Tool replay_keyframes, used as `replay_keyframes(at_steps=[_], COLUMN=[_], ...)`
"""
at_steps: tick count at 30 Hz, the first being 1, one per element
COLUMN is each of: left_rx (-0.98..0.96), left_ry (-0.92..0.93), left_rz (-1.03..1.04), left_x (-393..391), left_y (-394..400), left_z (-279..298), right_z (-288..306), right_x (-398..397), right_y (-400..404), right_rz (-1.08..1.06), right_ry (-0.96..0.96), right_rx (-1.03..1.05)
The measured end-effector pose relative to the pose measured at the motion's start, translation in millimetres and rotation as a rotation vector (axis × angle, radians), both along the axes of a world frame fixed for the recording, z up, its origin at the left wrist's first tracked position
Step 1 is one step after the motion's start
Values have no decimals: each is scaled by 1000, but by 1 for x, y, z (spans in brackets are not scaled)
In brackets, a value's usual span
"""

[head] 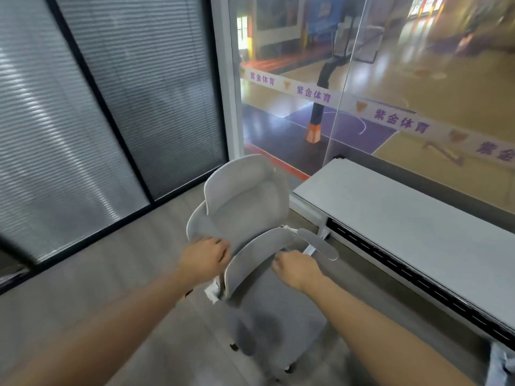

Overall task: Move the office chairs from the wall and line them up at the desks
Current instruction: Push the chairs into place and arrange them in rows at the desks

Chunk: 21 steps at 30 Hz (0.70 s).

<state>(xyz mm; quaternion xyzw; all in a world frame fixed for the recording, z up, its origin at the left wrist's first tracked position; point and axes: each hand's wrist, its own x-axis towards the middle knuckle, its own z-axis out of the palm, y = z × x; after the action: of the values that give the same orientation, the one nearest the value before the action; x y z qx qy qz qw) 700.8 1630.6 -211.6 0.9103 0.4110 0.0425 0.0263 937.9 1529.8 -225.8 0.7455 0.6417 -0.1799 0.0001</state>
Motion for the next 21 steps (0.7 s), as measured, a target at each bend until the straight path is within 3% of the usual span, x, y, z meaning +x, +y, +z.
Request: replay_keyframes(at_steps=[6, 13, 17, 21], left_rx=[103, 125, 138, 122], left_ry=[-21, 3, -30, 8], left_rz=[-28, -146, -369, -706], left_x=[32, 63, 83, 102], left_y=[114, 227, 294, 366], left_z=[45, 45, 35, 12], right_z=[7, 2, -1, -1], right_x=[11, -21, -61, -116], right_y=[113, 191, 239, 281], right_rz=[11, -12, -109, -353], right_ry=[14, 71, 131, 407], right_rx=[25, 13, 36, 41])
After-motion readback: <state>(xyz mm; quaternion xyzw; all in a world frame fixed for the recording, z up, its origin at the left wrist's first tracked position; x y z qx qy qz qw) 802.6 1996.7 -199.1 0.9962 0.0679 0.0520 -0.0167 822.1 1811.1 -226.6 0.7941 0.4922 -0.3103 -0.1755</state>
